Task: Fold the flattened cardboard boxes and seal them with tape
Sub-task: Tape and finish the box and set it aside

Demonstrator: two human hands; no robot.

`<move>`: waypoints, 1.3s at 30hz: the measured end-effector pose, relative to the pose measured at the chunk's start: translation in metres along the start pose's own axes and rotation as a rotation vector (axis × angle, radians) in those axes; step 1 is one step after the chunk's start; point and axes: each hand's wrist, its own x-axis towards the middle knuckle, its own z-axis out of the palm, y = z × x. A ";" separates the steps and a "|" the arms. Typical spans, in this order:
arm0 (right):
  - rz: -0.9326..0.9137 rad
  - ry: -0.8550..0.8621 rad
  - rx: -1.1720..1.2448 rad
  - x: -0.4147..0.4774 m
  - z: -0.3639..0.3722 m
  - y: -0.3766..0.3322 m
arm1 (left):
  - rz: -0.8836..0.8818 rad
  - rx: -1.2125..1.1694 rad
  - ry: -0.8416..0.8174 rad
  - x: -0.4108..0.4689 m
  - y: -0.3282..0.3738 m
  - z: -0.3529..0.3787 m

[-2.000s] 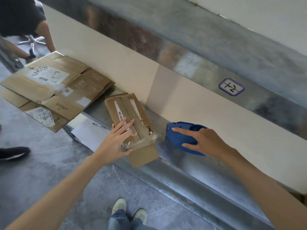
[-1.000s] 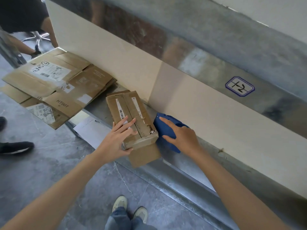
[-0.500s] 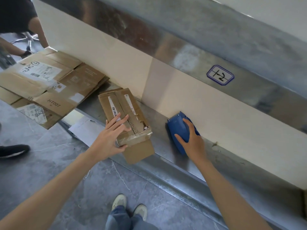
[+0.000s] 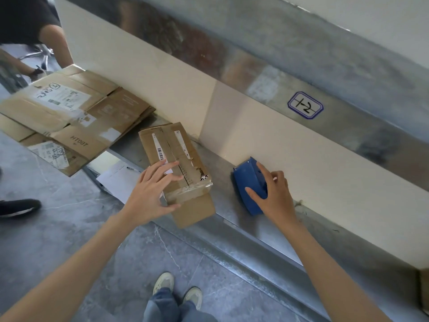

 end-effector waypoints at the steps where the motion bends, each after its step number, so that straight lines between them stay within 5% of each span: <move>1: -0.039 0.025 0.005 0.002 -0.003 -0.005 | -0.013 -0.014 0.007 -0.001 0.002 0.000; 7: -0.459 -0.137 0.028 0.024 0.010 -0.065 | -0.080 -0.133 0.083 -0.001 0.013 0.004; 15: -0.599 -0.261 -0.006 0.047 0.038 -0.093 | -0.118 -0.133 0.113 -0.003 0.017 0.004; 21: -0.594 -0.194 0.074 0.049 0.045 -0.086 | -0.076 -0.107 0.094 -0.004 0.012 0.005; 28: -0.534 -0.318 0.134 0.052 0.039 -0.080 | -0.105 -0.205 0.069 -0.008 0.004 -0.004; 32: -0.417 -0.405 0.289 0.047 0.040 -0.082 | -0.156 -0.267 0.165 -0.014 0.009 0.000; 39: -0.342 -0.266 0.442 0.044 0.055 -0.090 | -0.181 -0.280 0.345 -0.014 0.017 0.009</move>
